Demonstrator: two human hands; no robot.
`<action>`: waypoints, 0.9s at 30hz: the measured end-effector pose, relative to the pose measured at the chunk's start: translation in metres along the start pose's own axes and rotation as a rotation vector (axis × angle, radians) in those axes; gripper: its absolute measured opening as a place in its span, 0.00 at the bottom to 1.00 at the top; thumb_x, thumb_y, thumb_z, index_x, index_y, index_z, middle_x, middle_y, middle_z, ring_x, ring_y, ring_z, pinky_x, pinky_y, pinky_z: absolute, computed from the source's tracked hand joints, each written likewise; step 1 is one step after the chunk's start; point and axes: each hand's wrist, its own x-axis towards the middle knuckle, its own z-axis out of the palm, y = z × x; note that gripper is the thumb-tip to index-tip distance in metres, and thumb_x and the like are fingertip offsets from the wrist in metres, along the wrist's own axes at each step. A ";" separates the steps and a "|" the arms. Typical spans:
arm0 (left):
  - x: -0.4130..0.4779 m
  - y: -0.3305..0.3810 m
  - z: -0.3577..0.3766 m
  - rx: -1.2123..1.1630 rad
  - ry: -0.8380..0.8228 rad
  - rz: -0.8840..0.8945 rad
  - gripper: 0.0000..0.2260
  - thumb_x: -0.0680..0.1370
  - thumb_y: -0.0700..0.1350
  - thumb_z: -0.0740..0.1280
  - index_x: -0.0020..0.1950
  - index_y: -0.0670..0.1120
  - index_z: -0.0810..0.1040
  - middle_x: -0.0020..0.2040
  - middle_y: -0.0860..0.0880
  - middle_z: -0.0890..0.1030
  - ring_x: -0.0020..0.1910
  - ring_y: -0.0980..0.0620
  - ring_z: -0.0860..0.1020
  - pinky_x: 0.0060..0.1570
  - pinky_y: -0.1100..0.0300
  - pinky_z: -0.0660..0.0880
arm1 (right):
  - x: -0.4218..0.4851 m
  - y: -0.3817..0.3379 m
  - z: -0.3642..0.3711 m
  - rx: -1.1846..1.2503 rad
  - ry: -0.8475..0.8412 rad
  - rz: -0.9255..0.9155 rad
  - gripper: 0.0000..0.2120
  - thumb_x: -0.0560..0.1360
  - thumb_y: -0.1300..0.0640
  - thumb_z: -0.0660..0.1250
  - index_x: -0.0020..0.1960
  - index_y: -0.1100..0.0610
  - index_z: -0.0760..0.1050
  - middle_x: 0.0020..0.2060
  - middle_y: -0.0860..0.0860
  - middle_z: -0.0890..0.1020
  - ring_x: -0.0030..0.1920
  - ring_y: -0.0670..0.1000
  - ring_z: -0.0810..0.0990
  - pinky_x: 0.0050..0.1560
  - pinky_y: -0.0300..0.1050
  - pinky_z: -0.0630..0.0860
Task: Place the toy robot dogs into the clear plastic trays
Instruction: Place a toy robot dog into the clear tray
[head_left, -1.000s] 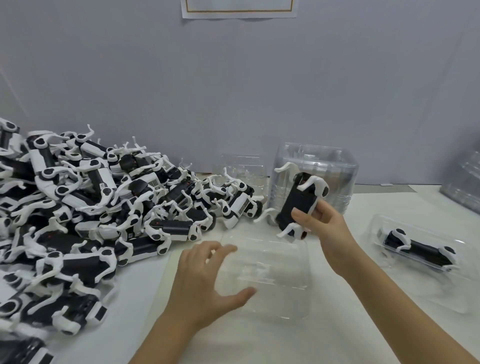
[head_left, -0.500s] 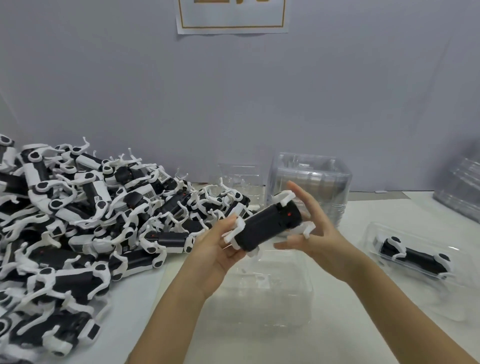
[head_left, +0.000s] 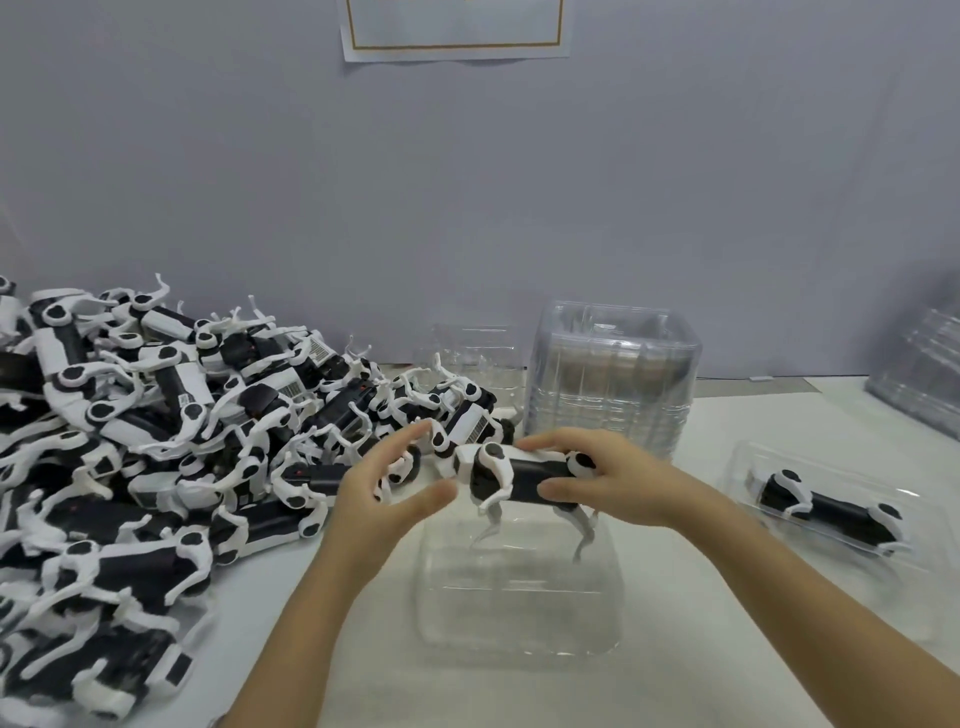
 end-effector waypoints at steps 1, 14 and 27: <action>-0.002 -0.007 -0.005 0.027 -0.053 0.019 0.37 0.55 0.74 0.72 0.64 0.69 0.73 0.67 0.69 0.72 0.66 0.70 0.68 0.61 0.67 0.65 | 0.001 0.004 0.002 0.004 0.013 0.003 0.19 0.77 0.52 0.69 0.58 0.31 0.69 0.54 0.35 0.76 0.54 0.42 0.78 0.54 0.36 0.74; -0.022 -0.054 0.025 -0.113 -0.325 -0.156 0.44 0.59 0.55 0.77 0.72 0.58 0.63 0.76 0.58 0.62 0.76 0.64 0.55 0.72 0.71 0.56 | 0.023 0.018 0.030 -0.373 -0.121 0.038 0.23 0.77 0.49 0.68 0.69 0.36 0.68 0.56 0.43 0.70 0.51 0.46 0.72 0.46 0.39 0.69; -0.022 -0.057 0.028 -0.136 -0.330 -0.187 0.41 0.58 0.54 0.75 0.69 0.64 0.64 0.72 0.69 0.60 0.71 0.73 0.53 0.65 0.71 0.54 | 0.021 0.034 0.051 -0.741 0.058 -0.185 0.25 0.76 0.45 0.68 0.72 0.42 0.68 0.57 0.50 0.69 0.57 0.51 0.66 0.51 0.42 0.59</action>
